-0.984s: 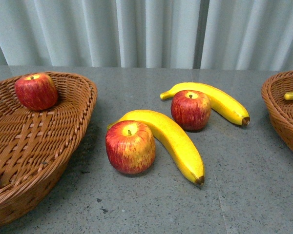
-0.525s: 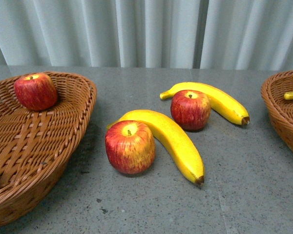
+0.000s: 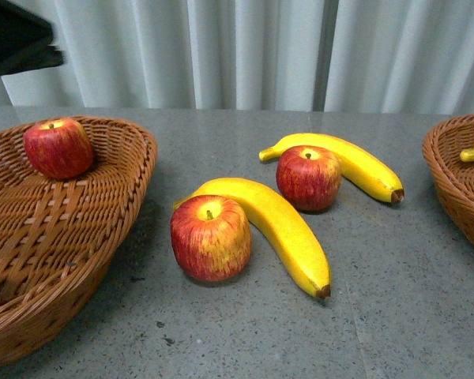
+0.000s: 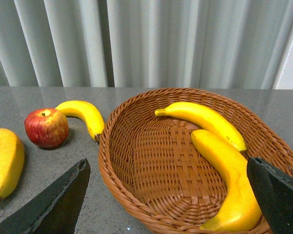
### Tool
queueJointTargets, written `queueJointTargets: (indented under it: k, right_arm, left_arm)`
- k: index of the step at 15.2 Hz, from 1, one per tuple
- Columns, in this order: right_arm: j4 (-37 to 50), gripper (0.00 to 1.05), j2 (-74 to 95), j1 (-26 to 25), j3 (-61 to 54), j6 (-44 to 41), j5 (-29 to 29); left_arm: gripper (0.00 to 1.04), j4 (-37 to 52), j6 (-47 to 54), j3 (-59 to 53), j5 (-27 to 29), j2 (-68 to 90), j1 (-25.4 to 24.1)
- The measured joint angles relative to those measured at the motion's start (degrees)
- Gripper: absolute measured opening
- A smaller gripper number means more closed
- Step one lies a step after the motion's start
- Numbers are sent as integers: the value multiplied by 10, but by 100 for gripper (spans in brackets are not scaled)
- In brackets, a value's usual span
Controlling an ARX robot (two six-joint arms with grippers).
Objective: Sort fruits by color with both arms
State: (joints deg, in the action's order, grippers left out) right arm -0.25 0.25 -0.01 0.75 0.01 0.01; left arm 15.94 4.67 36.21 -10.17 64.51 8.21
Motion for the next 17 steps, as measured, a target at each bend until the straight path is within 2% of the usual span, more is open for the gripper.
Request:
queueJointTargets:
  k: [3,8,12,17]
  right_arm:
    - [0,98,0,0,0,0,0]
    - [0,98,0,0,0,0,0]
    - [0,98,0,0,0,0,0]
    - [0,98,0,0,0,0,0]
  left_arm:
    - [98,-65,35,78,-56,85,60]
    - [98,-149,145,125,-46,203,107]
    - [98,-160,207,137,-31,248,119]
    - [98,-161,223,166,-71,281,125]
